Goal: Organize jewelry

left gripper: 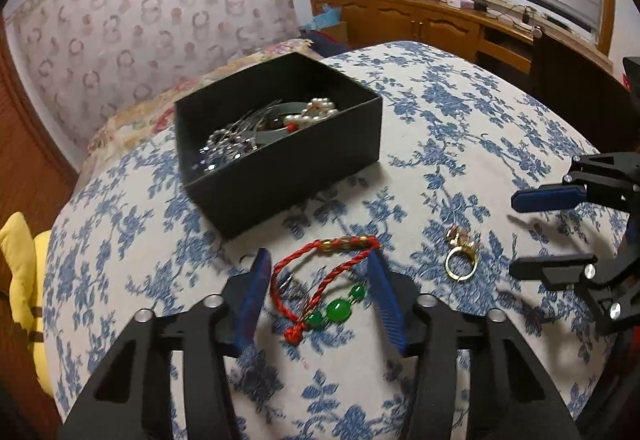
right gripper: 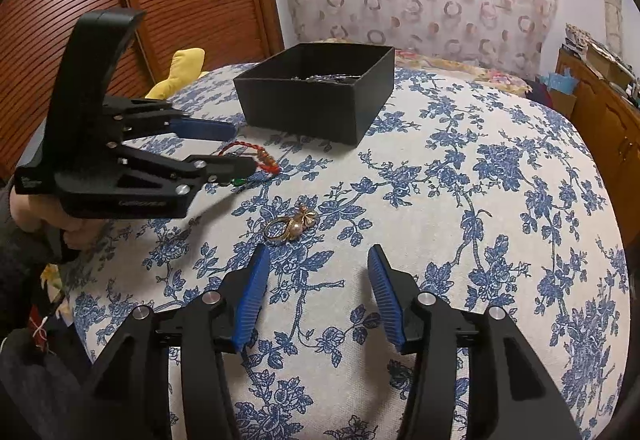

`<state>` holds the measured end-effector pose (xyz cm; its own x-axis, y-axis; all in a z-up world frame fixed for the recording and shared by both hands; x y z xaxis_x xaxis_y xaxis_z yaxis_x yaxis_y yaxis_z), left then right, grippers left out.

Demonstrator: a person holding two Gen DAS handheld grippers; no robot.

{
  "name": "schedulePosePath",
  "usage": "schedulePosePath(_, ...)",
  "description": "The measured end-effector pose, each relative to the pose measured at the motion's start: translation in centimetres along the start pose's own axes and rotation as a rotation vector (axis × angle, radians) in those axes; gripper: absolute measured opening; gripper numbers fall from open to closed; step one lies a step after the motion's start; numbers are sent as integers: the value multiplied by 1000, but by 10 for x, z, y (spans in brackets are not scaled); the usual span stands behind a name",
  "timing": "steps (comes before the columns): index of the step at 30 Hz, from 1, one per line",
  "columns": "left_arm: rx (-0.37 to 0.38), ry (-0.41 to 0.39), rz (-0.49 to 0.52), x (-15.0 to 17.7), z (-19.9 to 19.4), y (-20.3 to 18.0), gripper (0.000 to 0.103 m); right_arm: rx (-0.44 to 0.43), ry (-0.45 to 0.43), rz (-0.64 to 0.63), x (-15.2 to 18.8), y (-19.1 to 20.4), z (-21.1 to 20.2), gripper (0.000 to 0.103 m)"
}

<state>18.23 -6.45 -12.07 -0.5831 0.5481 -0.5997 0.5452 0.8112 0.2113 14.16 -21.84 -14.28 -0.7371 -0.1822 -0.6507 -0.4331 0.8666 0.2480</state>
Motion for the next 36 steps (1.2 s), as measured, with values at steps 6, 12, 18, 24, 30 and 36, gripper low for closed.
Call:
schedulePosePath(6,30,-3,16,-6,6,-3,11,-2,0,1,0,1,0,54)
schedulePosePath(12,53,-47,-40,-6,-5,4,2,4,2,-6,1,2,0,54)
schedulePosePath(18,41,-142,-123,-3,-43,25,2,12,8,-28,0,6,2,53)
schedulePosePath(24,29,-189,-167,-2,-65,40,2,8,15,-42,0,10,2,53)
schedulePosePath(30,78,-220,-216,0,-75,49,2,3,20,-55,-1,14,3,53)
schedulePosePath(36,48,-185,-236,17,-72,58,2,-11,24,-74,-3,24,5,53)
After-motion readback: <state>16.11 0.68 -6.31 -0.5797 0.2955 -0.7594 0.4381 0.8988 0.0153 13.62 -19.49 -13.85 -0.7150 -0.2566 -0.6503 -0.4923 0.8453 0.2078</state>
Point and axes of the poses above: each gripper's, at about its wrist camera, not at the fingertips, and z roughly the way its jaws point, y to its left, x to its underside, the point moved 3 cm from there along z, roughly the way its jaws point, and after that the axes turned 9 degrees about z, right-handed, at the moved point
